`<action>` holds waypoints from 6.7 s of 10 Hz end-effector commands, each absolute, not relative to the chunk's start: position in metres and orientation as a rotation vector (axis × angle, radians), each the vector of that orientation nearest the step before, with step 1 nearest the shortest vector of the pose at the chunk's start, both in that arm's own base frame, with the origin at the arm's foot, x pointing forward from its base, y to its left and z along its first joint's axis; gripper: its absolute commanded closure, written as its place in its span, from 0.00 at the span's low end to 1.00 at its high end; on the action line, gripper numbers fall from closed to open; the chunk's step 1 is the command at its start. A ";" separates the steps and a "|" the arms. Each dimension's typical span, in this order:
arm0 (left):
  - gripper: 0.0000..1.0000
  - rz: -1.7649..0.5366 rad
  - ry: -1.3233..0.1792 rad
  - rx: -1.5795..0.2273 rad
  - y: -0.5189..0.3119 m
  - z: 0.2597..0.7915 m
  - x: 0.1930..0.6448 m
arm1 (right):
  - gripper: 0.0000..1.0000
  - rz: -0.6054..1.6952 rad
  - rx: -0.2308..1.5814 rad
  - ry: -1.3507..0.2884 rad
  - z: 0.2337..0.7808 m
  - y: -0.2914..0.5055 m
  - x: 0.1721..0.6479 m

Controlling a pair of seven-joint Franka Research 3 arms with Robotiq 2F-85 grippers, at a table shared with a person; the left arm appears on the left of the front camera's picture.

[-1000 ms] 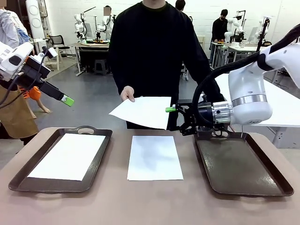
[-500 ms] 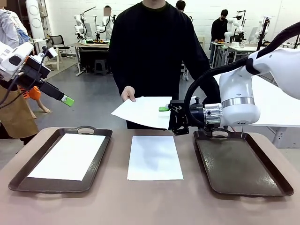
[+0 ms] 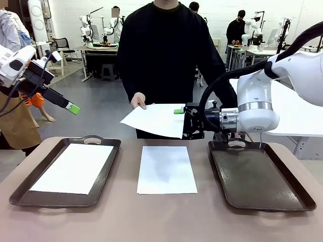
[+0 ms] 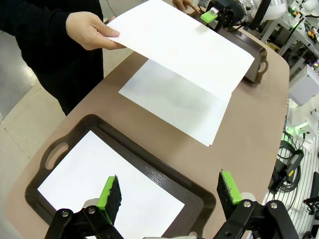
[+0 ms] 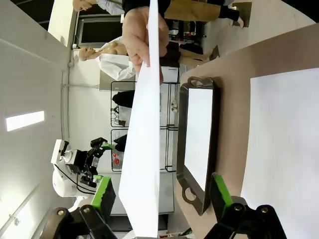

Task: Sort the A4 documents.
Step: Receive the A4 Paper, then place the A4 Paper in the designated Handle tray.

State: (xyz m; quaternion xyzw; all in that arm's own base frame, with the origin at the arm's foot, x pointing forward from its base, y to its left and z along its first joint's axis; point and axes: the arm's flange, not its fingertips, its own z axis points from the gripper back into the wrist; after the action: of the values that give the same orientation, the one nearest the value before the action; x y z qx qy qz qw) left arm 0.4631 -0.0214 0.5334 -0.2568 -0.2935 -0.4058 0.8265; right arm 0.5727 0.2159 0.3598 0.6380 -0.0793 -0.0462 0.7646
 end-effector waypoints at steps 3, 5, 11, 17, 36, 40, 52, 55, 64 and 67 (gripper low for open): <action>0.00 -0.868 -0.623 -0.541 -0.022 0.534 0.463 | 0.08 -0.093 1.410 -0.168 0.356 0.227 0.581; 0.00 -0.868 -0.623 -0.541 -0.022 0.534 0.463 | 0.26 -0.103 1.398 -0.154 0.354 0.226 0.580; 0.00 -0.868 -0.623 -0.541 -0.022 0.534 0.463 | 0.82 -0.103 1.406 -0.154 0.353 0.224 0.579; 0.00 -0.868 -0.623 -0.541 -0.022 0.534 0.463 | 1.00 -0.112 1.403 -0.161 0.352 0.224 0.576; 0.00 -0.868 -0.623 -0.541 -0.022 0.534 0.463 | 0.99 -0.014 1.416 -0.116 0.374 0.199 0.564; 0.00 -0.868 -0.623 -0.541 -0.022 0.534 0.463 | 0.99 0.150 1.409 -0.140 0.430 0.107 0.538; 0.00 -0.868 -0.623 -0.541 -0.022 0.534 0.463 | 0.99 0.041 1.389 -0.035 0.354 -0.012 0.527; 0.00 -0.868 -0.623 -0.541 -0.022 0.534 0.463 | 0.99 0.081 1.334 -0.021 0.346 -0.038 0.526; 0.00 -0.868 -0.623 -0.541 -0.022 0.534 0.463 | 0.99 0.109 0.950 -0.102 0.332 -0.084 0.529; 0.00 -0.868 -0.623 -0.541 -0.022 0.534 0.463 | 0.99 0.106 0.798 -0.127 0.327 -0.090 0.528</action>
State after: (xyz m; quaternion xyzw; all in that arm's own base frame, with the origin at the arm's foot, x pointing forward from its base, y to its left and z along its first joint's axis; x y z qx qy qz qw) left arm 0.4631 -0.0212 0.5334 -0.2576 -0.2938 -0.4057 0.8263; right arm 0.5367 -0.0978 0.3280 0.4180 -0.0536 0.0419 0.9059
